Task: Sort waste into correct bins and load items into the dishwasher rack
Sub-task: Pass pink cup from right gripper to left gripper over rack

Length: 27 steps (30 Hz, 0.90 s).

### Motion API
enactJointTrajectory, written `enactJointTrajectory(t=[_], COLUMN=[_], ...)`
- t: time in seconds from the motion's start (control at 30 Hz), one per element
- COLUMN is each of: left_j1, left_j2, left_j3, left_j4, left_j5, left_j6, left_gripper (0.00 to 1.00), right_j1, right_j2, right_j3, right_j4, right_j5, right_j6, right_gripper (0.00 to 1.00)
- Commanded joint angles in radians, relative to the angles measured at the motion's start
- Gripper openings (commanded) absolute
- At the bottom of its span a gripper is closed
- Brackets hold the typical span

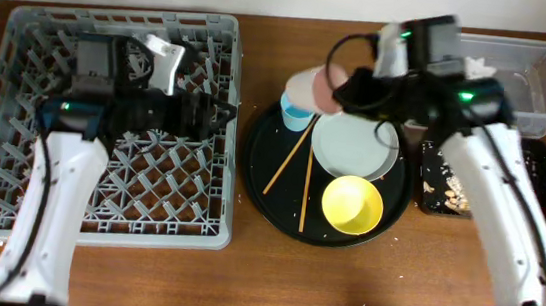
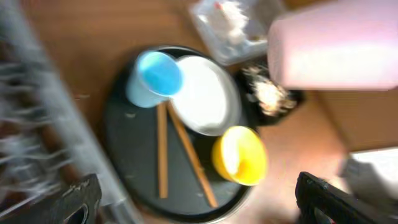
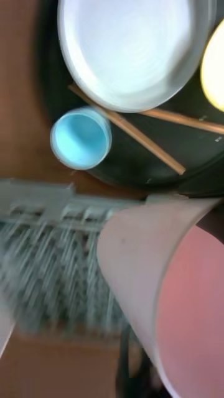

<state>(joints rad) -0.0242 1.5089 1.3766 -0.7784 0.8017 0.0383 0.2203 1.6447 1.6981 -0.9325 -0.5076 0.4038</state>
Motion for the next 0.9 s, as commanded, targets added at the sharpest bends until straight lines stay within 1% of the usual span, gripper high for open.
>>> enactJointTrajectory(t=[0.0, 0.07, 0.1, 0.17, 0.3, 0.4, 0.47, 0.53, 0.6, 0.63, 0.67, 0.73, 0.77, 0.83, 0.87], left_j1=[0.001, 0.001, 0.001, 0.001, 0.001, 0.001, 0.001, 0.001, 0.001, 0.001, 0.001, 0.001, 0.001, 0.001, 0.001], left_j2=[0.158, 0.235, 0.266, 0.275, 0.273, 0.273, 0.273, 0.273, 0.273, 0.273, 0.273, 0.273, 0.273, 0.273, 0.273], left_j3=[0.013, 0.013, 0.013, 0.013, 0.013, 0.013, 0.013, 0.013, 0.013, 0.013, 0.013, 0.013, 0.013, 0.013, 0.013], left_j4=[0.071, 0.145, 0.174, 0.175, 0.177, 0.180, 0.180, 0.180, 0.180, 0.181, 0.185, 0.200, 0.204, 0.217, 0.245], left_j5=[0.487, 0.707, 0.772, 0.772, 0.772, 0.772, 0.772, 0.772, 0.772, 0.772, 0.772, 0.772, 0.772, 0.772, 0.772], left_j6=[-0.012, -0.012, -0.024, -0.024, -0.024, -0.024, -0.024, -0.024, -0.024, -0.024, -0.024, -0.024, -0.024, -0.027, -0.051], left_gripper=[0.99, 0.99, 0.99, 0.99, 0.99, 0.97, 0.89, 0.79, 0.72, 0.72, 0.76, 0.87, 0.95, 0.95, 0.91], right_j1=[-0.038, -0.037, -0.037, -0.031, 0.051, 0.127, 0.166, 0.179, 0.179, 0.179, 0.180, 0.180, 0.180, 0.180, 0.180], right_j2=[0.047, 0.071, 0.080, 0.104, 0.181, 0.213, 0.213, 0.214, 0.214, 0.214, 0.214, 0.215, 0.215, 0.215, 0.215], right_j3=[0.000, 0.000, 0.000, 0.000, 0.000, 0.000, 0.000, 0.000, 0.000, 0.000, -0.003, -0.007, -0.009, -0.014, -0.018], right_j4=[0.068, 0.111, 0.125, 0.154, 0.198, 0.244, 0.290, 0.278, 0.277, 0.276, 0.259, 0.212, 0.214, 0.212, 0.210], right_j5=[-0.297, -0.386, -0.432, -0.494, -0.495, -0.461, -0.433, -0.405, -0.397, -0.396, -0.371, -0.333, -0.333, -0.325, -0.318], right_j6=[-0.076, -0.104, -0.120, -0.120, -0.119, -0.119, -0.108, -0.108, -0.108, -0.108, -0.108, -0.109, -0.109, -0.109, -0.109], right_gripper=[0.04, 0.04, 0.04, 0.04, 0.04, 0.04, 0.04, 0.04, 0.04, 0.04, 0.04, 0.04, 0.04, 0.04, 0.04])
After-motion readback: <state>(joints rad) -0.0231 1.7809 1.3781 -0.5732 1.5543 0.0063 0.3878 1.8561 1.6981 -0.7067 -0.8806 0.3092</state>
